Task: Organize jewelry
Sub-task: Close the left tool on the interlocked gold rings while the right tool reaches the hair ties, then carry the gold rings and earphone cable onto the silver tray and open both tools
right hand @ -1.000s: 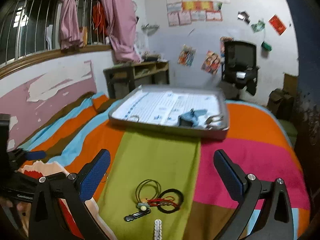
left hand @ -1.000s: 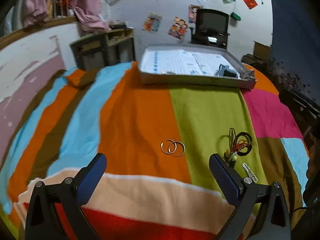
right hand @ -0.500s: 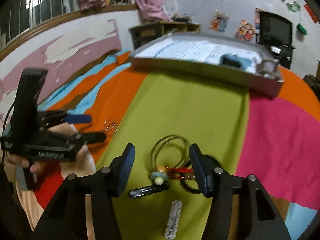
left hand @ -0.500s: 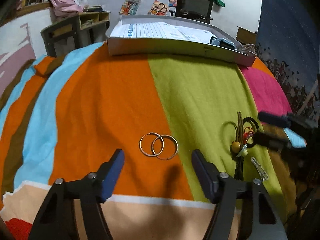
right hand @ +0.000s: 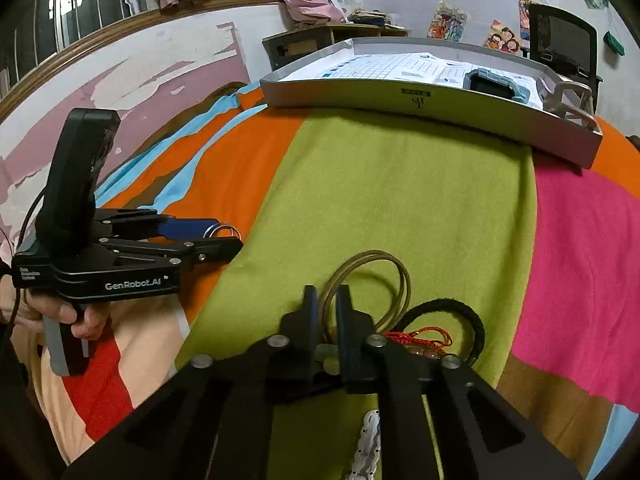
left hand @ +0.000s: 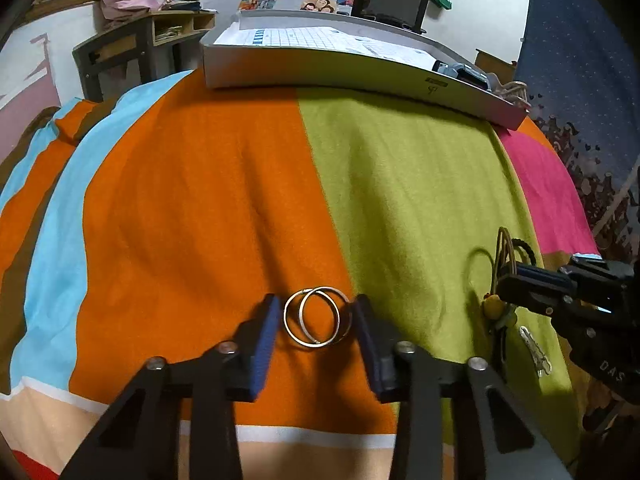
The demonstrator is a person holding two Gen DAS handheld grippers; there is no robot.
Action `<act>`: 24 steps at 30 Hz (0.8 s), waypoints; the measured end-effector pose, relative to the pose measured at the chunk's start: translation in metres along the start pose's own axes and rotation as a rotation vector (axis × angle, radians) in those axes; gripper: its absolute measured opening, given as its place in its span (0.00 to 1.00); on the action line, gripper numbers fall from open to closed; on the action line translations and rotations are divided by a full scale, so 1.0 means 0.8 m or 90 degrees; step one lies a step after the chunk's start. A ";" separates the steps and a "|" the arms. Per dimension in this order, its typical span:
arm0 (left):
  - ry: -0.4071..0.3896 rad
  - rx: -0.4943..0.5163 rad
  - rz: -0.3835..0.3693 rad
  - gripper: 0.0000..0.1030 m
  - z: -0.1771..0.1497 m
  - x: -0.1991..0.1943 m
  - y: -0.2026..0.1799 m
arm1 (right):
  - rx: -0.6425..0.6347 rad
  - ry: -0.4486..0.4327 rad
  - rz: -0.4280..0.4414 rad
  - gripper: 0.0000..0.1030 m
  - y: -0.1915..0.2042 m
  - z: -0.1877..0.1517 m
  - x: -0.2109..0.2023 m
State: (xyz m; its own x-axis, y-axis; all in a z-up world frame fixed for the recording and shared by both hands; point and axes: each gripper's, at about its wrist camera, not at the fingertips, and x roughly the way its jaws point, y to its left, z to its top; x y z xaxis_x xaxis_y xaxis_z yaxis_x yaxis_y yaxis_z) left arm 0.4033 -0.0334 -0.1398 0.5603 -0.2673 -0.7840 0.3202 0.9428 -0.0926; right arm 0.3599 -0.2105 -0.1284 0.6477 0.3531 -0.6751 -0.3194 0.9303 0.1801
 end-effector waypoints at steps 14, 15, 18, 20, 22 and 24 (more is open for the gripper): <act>0.005 0.021 -0.018 0.26 0.002 -0.026 -0.017 | -0.019 -0.051 0.000 0.04 -0.004 0.010 -0.034; -0.002 0.021 -0.020 0.26 0.005 -0.031 -0.019 | -0.022 -0.059 -0.001 0.04 -0.004 0.012 -0.039; -0.023 0.016 -0.033 0.26 0.012 -0.045 -0.021 | -0.031 -0.078 -0.003 0.04 -0.004 0.019 -0.052; -0.042 0.009 -0.044 0.26 0.018 -0.054 -0.021 | -0.035 -0.089 -0.005 0.04 -0.005 0.024 -0.061; -0.057 -0.002 -0.052 0.26 0.026 -0.061 -0.019 | -0.037 -0.102 -0.006 0.04 -0.005 0.030 -0.068; -0.060 -0.027 -0.058 0.26 0.039 -0.065 -0.014 | -0.038 -0.123 -0.006 0.04 -0.009 0.041 -0.082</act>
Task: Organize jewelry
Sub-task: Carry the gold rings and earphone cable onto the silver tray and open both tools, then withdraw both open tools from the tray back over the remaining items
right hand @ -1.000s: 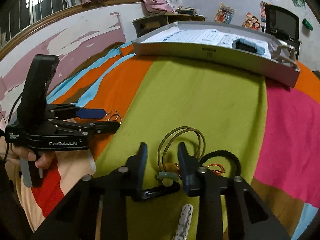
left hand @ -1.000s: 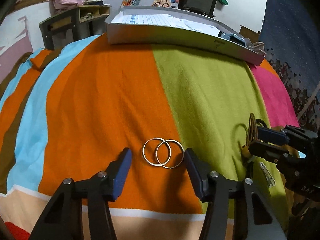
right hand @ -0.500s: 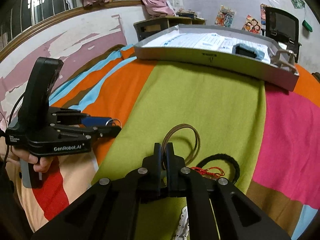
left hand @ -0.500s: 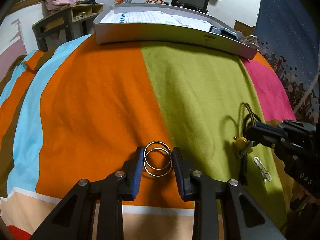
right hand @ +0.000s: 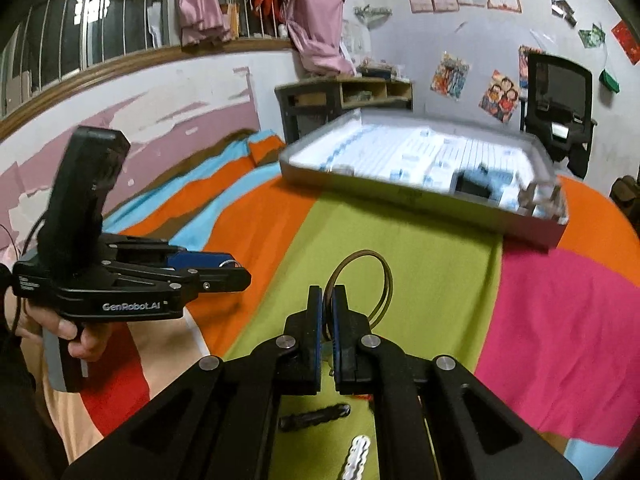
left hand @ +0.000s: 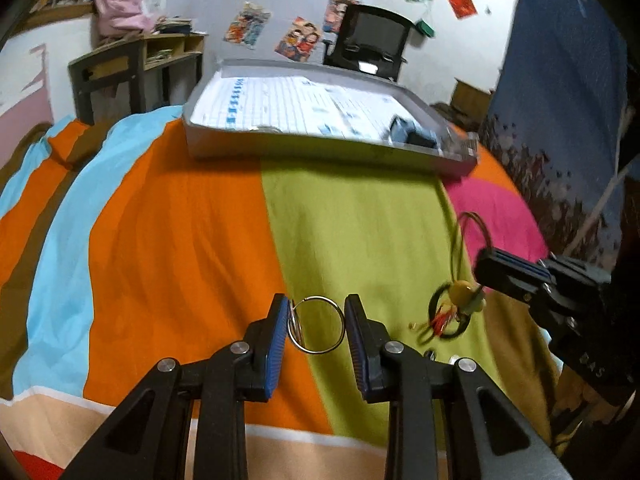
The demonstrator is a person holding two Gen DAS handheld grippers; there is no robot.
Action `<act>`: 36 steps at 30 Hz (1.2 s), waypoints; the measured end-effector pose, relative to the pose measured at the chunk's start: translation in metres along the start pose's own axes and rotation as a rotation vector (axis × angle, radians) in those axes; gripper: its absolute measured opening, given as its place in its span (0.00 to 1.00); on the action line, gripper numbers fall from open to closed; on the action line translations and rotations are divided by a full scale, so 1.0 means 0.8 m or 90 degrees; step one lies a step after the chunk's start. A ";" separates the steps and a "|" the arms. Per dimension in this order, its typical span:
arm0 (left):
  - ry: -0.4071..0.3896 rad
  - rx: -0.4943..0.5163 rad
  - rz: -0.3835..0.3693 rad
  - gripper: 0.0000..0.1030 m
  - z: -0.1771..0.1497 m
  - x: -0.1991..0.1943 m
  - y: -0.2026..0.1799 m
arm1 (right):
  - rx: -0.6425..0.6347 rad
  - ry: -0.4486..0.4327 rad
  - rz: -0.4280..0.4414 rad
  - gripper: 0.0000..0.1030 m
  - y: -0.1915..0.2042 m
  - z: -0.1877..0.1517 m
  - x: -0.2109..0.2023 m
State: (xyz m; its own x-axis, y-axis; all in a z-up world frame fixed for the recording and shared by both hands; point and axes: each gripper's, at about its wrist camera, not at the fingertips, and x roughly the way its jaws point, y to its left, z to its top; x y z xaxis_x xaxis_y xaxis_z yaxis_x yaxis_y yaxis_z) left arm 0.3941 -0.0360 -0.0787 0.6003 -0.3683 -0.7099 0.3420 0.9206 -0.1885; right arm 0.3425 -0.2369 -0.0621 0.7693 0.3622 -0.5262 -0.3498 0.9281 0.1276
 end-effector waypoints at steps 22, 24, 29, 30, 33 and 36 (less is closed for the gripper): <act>-0.083 -0.095 0.022 0.27 0.162 0.100 0.047 | -0.010 -0.036 -0.031 0.04 -0.084 0.149 0.121; -0.078 -0.096 0.027 0.27 0.158 0.110 0.047 | -0.015 -0.024 -0.035 0.04 -0.084 0.141 0.131; -0.095 -0.092 0.039 0.29 0.154 0.110 0.044 | -0.025 -0.009 -0.055 0.05 -0.078 0.128 0.136; -0.097 -0.092 0.043 0.34 0.153 0.107 0.043 | -0.026 -0.008 -0.060 0.05 -0.078 0.127 0.134; -0.118 -0.091 0.051 0.64 0.150 0.093 0.038 | -0.020 -0.011 -0.073 0.16 -0.076 0.127 0.123; -0.147 -0.098 0.061 0.69 0.147 0.069 0.035 | -0.015 -0.029 -0.090 0.33 -0.077 0.130 0.098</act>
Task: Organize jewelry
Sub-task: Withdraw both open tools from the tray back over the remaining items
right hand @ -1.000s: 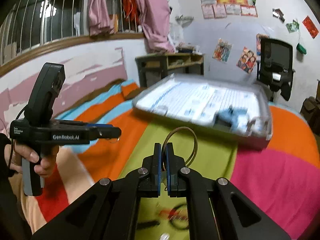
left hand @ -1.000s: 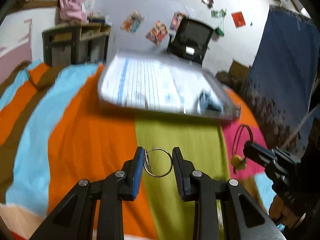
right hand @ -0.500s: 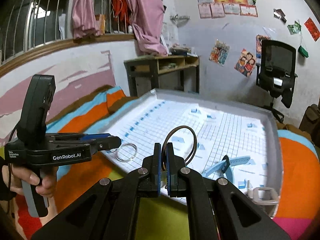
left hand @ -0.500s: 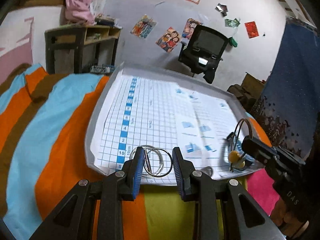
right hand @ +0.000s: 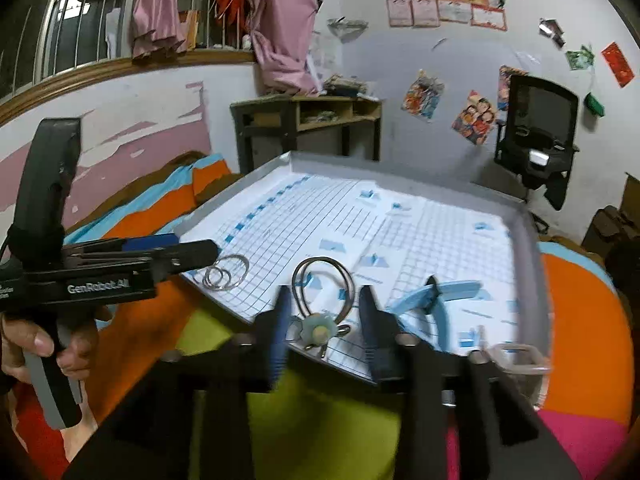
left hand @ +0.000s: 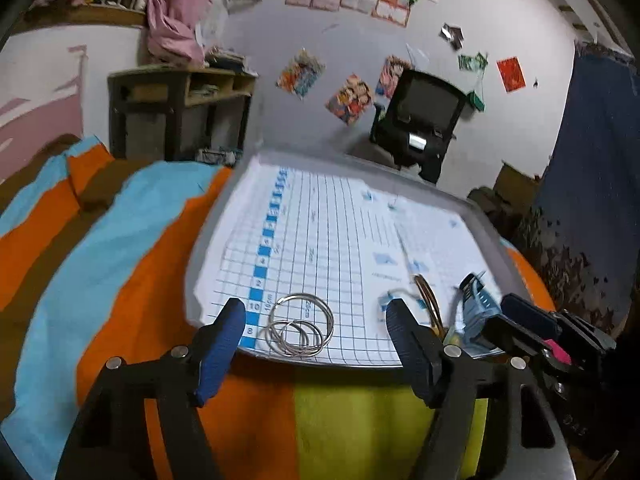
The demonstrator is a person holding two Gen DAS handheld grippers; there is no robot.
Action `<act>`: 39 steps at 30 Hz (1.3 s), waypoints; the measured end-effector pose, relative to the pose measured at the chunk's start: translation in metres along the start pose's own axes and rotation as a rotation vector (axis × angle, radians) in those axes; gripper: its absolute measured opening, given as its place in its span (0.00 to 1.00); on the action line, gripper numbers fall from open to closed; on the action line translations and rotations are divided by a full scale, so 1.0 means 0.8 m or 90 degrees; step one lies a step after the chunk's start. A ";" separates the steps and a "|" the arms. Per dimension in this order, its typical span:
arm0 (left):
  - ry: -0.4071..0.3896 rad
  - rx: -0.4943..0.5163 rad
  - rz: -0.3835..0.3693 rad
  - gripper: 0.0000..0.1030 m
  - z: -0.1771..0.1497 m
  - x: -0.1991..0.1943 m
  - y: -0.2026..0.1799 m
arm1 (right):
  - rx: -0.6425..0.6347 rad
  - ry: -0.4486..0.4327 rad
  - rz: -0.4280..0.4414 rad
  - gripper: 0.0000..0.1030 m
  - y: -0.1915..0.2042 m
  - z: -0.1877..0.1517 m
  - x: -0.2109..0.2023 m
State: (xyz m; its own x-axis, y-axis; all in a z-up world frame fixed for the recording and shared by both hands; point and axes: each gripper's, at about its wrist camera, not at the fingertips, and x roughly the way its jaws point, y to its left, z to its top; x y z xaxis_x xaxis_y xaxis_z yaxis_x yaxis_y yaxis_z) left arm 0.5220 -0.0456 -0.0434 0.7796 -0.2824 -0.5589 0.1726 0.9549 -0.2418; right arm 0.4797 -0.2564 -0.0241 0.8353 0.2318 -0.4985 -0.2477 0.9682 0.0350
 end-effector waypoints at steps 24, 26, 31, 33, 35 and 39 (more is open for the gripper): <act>-0.284 0.063 0.057 1.00 -0.085 -0.389 -0.075 | 0.009 -0.289 -0.109 0.99 0.085 -0.021 -0.407; -0.294 0.068 0.057 1.00 -0.098 -0.408 -0.080 | 0.006 -0.292 -0.111 0.99 0.095 -0.035 -0.432; -0.300 0.076 0.058 1.00 -0.142 -0.453 -0.086 | 0.007 -0.288 -0.117 0.99 0.114 -0.069 -0.475; -0.298 0.073 0.059 1.00 -0.156 -0.465 -0.085 | 0.013 -0.283 -0.116 0.99 0.121 -0.084 -0.489; -0.290 0.069 0.061 1.00 -0.171 -0.473 -0.083 | 0.019 -0.277 -0.114 0.99 0.127 -0.098 -0.495; -0.267 0.076 0.068 1.00 -0.196 -0.485 -0.078 | 0.032 -0.258 -0.124 0.99 0.135 -0.131 -0.507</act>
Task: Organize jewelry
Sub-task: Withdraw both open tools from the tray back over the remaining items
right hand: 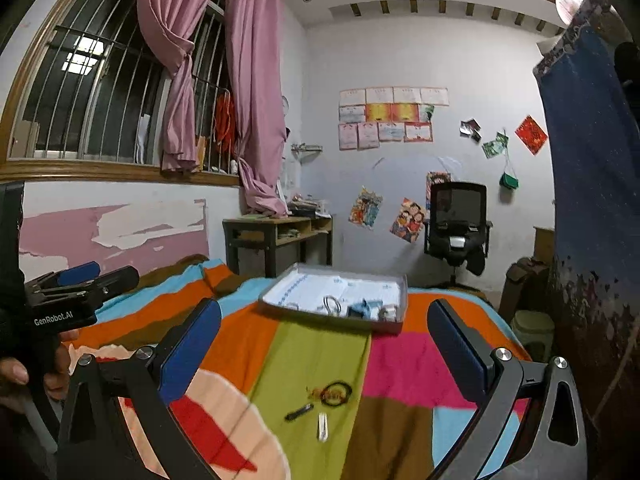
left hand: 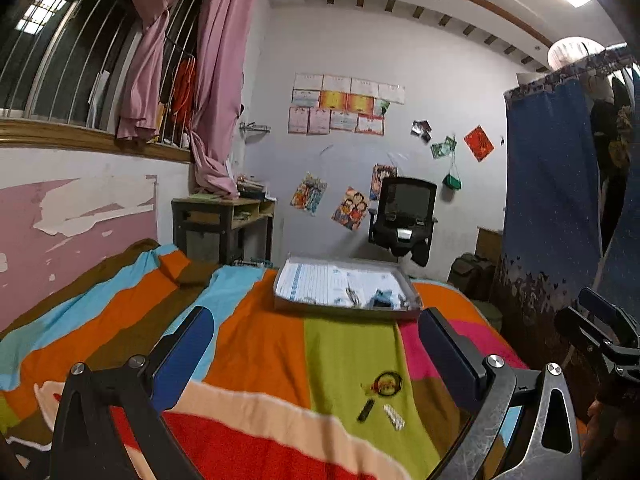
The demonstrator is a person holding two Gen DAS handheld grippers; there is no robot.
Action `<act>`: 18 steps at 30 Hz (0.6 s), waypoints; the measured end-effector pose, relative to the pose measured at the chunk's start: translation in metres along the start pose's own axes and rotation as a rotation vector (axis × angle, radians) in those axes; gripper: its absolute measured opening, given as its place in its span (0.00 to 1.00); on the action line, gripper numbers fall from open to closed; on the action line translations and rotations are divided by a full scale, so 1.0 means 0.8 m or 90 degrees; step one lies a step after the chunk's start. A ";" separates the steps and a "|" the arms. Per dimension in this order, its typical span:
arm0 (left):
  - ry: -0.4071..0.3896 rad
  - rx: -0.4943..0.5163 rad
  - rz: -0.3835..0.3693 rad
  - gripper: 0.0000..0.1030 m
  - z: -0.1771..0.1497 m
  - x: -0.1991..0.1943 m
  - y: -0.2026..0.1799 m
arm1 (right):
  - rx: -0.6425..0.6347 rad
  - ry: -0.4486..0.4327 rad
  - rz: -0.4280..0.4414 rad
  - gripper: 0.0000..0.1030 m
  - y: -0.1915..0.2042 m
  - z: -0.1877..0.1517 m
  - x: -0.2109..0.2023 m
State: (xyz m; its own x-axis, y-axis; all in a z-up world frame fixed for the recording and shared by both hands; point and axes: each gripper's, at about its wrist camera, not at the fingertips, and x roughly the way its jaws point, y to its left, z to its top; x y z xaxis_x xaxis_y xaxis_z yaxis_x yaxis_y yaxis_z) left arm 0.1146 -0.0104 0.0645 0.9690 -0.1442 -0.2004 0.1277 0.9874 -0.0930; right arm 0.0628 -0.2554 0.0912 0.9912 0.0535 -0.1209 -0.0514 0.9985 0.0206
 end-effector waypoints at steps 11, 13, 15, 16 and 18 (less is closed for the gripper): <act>0.056 0.020 0.004 1.00 -0.053 -0.024 0.000 | 0.047 0.073 -0.064 0.99 -0.012 -0.076 -0.030; 0.068 0.021 -0.002 1.00 -0.059 -0.025 0.000 | 0.045 0.078 -0.075 0.99 -0.007 -0.083 -0.033; 0.079 0.026 -0.006 1.00 -0.066 -0.025 -0.001 | 0.036 0.086 -0.084 0.99 -0.006 -0.093 -0.036; 0.085 0.029 -0.008 1.00 -0.069 -0.024 -0.003 | 0.035 0.090 -0.086 0.99 -0.006 -0.096 -0.037; 0.106 0.042 -0.010 1.00 -0.076 -0.021 -0.006 | 0.038 0.099 -0.088 0.99 -0.007 -0.102 -0.038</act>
State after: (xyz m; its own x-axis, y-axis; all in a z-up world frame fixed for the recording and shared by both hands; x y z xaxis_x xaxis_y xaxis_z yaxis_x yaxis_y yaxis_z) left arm 0.0847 -0.0169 0.0091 0.9194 -0.1626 -0.3581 0.1613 0.9863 -0.0336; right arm 0.0230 -0.2615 0.0138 0.9575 -0.0775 -0.2779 0.0954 0.9941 0.0513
